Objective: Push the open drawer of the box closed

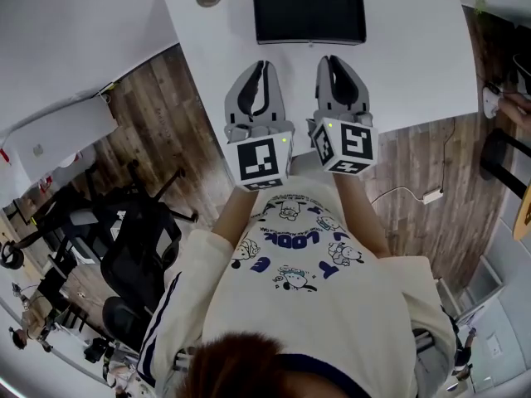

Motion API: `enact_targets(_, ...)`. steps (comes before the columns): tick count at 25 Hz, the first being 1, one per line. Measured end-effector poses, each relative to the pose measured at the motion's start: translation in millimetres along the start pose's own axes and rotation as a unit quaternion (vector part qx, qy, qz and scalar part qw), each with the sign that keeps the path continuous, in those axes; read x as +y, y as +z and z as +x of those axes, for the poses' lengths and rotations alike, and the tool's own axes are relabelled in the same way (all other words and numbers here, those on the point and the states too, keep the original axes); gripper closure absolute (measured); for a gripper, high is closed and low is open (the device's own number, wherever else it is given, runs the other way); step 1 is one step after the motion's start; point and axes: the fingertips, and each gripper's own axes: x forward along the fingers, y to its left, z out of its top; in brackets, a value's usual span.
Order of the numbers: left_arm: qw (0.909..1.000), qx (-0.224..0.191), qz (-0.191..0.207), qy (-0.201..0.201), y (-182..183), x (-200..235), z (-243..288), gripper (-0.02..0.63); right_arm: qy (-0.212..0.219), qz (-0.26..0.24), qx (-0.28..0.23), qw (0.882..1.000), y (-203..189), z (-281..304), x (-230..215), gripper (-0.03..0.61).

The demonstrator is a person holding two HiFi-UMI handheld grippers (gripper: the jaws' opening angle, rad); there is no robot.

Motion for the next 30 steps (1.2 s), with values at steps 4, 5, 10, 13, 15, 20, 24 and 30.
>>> enact_targets(4, 0.9999, -0.013, 0.002, 0.000, 10, 0, -4, 0.584, -0.002, -0.005, -0.024, 1.000, 18, -7, 1, 0.526)
enact_targets(5, 0.9999, -0.015, 0.002, 0.001, 13, -1, -6, 0.584, -0.001, -0.005, -0.028, 1.000, 21, -9, 0, 0.528)
enact_targets(10, 0.9996, -0.028, 0.009, 0.002, 24, -6, -12, 0.584, 0.007, -0.008, -0.043, 0.999, 31, -20, 4, 0.528)
enact_targets(13, 0.9991, -0.039, 0.018, 0.000, 32, -9, -16, 0.584, 0.007, -0.011, -0.052, 0.999, 35, -26, 7, 0.528)
enact_targets(15, 0.9987, -0.044, 0.023, 0.001, 37, -10, -19, 0.584, 0.004, -0.014, -0.058, 0.998, 38, -30, 8, 0.528)
enact_targets(20, 0.9981, -0.055, 0.029, 0.001, 43, -10, -26, 0.584, 0.003, -0.012, -0.068, 0.998, 42, -38, 11, 0.529)
enact_targets(24, 0.9977, -0.060, 0.030, -0.001, 46, -12, -29, 0.584, 0.003, -0.015, -0.073, 0.997, 45, -41, 12, 0.529)
enact_targets(30, 0.9970, -0.069, 0.034, -0.006, 52, -19, -30, 0.584, 0.004, -0.017, -0.081, 0.997, 51, -44, 14, 0.532)
